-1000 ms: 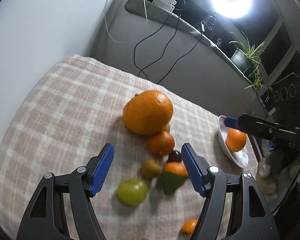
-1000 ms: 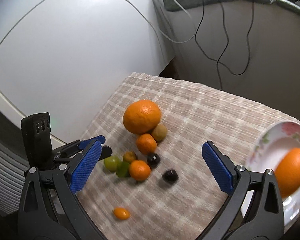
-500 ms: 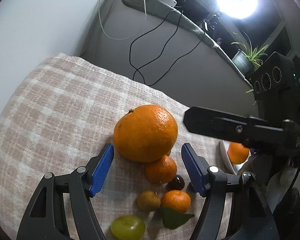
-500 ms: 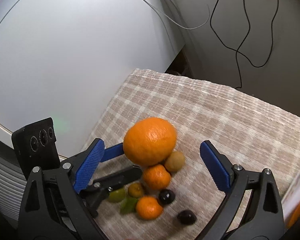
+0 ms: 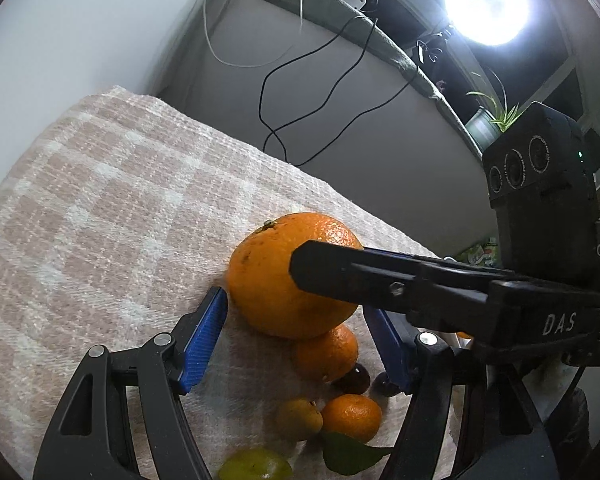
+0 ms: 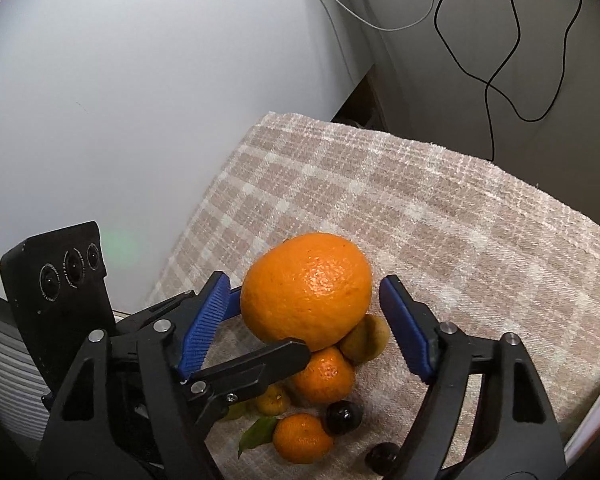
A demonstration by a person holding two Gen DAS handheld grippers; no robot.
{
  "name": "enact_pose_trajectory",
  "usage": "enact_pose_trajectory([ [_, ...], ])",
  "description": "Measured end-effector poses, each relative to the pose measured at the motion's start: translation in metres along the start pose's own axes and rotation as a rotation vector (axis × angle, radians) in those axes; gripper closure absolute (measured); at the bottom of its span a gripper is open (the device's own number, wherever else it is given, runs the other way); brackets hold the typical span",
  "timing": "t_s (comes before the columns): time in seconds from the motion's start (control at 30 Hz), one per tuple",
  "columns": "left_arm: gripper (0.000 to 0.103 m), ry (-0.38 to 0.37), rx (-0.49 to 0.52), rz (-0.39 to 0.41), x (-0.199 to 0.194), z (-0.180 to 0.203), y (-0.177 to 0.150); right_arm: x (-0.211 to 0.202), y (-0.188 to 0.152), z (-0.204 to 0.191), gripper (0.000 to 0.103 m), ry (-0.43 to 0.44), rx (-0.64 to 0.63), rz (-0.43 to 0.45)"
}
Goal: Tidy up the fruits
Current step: 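Move the right tool back to the fruit pile and grasp the other large orange, then carry the orange with the right tool onto the plate beside the first and release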
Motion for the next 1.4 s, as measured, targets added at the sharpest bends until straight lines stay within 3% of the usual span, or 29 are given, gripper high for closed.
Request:
enact_pose_trajectory([
  [0.13, 0.033, -0.012, -0.007, 0.000, 0.001, -0.001, 0.001, 0.001, -0.001, 0.000, 0.031, -0.008, 0.001, -0.007],
  [0.73, 0.033, 0.020, 0.040, 0.035, -0.013, 0.019, 0.002, -0.023, -0.006, -0.003, 0.032, 0.027, 0.004, 0.045],
  [1.0, 0.033, 0.005, 0.101, 0.053, -0.018, 0.062, 0.003, -0.068, -0.017, 0.005, 0.032, 0.028, -0.008, 0.105],
  [1.4, 0.033, -0.090, 0.155, 0.007, 0.024, 0.143, -0.001, -0.149, -0.045, 0.076, 0.032, -0.020, 0.049, 0.162],
])
Point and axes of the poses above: each gripper's, at about its wrist camera, not at the fingertips, and x roughly the way its jaws point, z to its right, y to its top, the point moved 2 cm from there along x, roughly the way its jaws point, and after that the axes turned 5 degrees about x, right-handed, at the moved point
